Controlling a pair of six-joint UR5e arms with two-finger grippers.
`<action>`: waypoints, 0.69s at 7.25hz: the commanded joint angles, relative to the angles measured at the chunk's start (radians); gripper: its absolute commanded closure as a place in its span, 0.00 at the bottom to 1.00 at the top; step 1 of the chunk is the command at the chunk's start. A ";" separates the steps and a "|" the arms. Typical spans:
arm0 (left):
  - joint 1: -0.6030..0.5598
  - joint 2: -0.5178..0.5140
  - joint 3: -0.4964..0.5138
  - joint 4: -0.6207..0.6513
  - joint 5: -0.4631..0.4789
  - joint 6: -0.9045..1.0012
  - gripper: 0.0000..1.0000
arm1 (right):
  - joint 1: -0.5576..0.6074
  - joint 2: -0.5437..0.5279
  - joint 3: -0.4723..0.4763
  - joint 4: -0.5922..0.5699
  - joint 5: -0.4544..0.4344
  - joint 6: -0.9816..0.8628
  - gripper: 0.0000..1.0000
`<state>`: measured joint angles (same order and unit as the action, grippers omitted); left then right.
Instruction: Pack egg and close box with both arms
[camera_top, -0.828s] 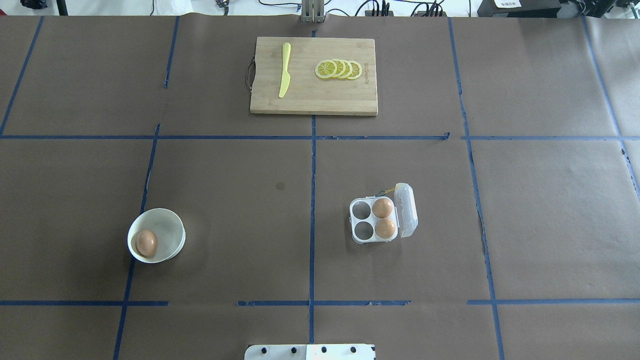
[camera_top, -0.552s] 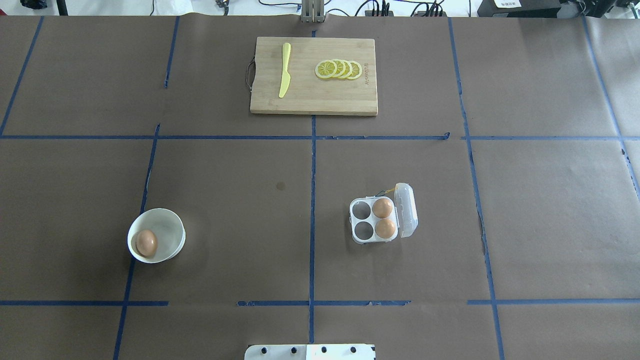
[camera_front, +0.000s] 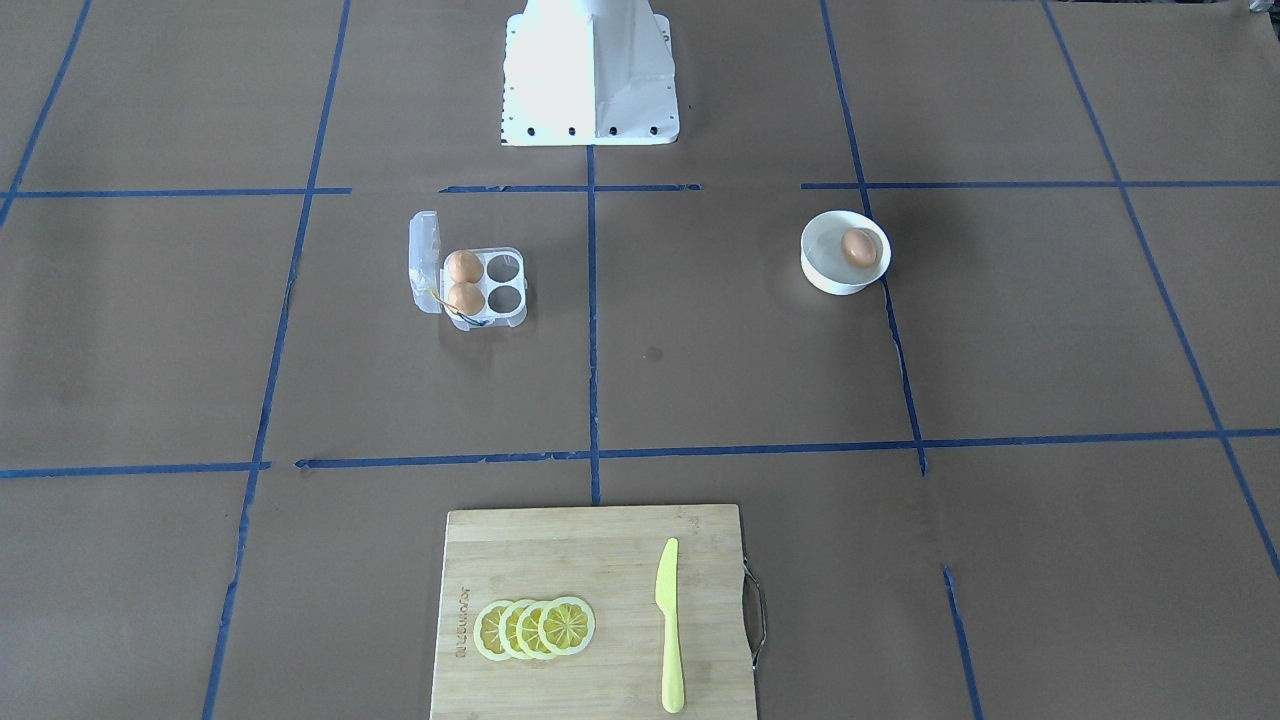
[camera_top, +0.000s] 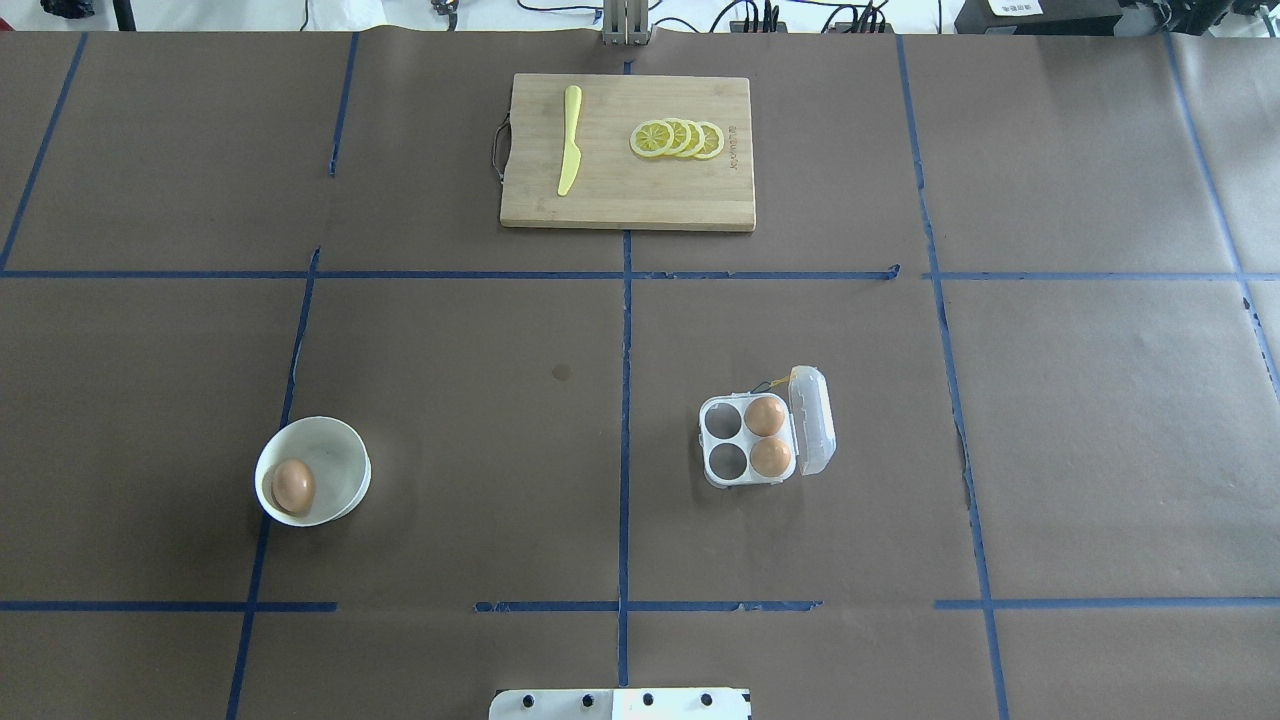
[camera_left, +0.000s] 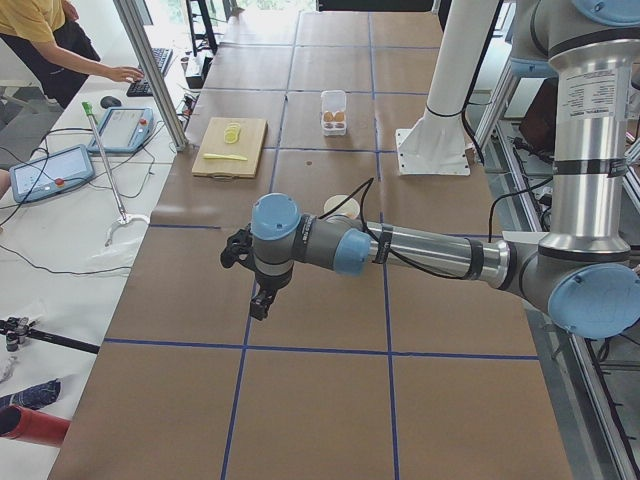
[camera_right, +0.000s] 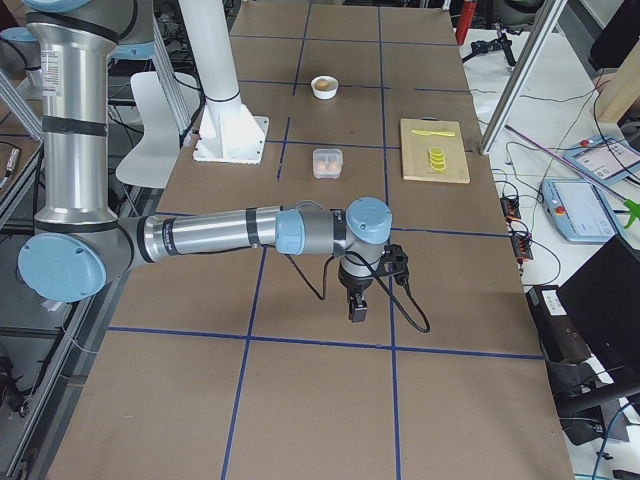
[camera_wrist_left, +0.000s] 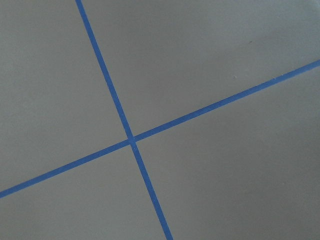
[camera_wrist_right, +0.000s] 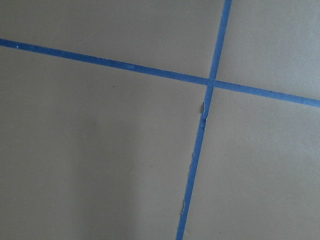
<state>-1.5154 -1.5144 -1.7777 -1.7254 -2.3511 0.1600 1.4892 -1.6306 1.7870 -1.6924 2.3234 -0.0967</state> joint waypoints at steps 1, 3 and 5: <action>0.007 -0.001 -0.018 -0.006 -0.002 -0.002 0.00 | -0.006 0.000 0.002 -0.001 0.002 0.000 0.00; 0.180 -0.003 -0.105 -0.020 0.016 -0.275 0.00 | -0.007 0.000 0.005 0.000 0.043 -0.001 0.00; 0.311 -0.016 -0.152 -0.020 0.126 -0.500 0.00 | -0.010 0.000 0.020 0.000 0.056 0.000 0.00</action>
<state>-1.2847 -1.5243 -1.8966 -1.7450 -2.2801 -0.2087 1.4799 -1.6306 1.8005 -1.6920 2.3686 -0.0972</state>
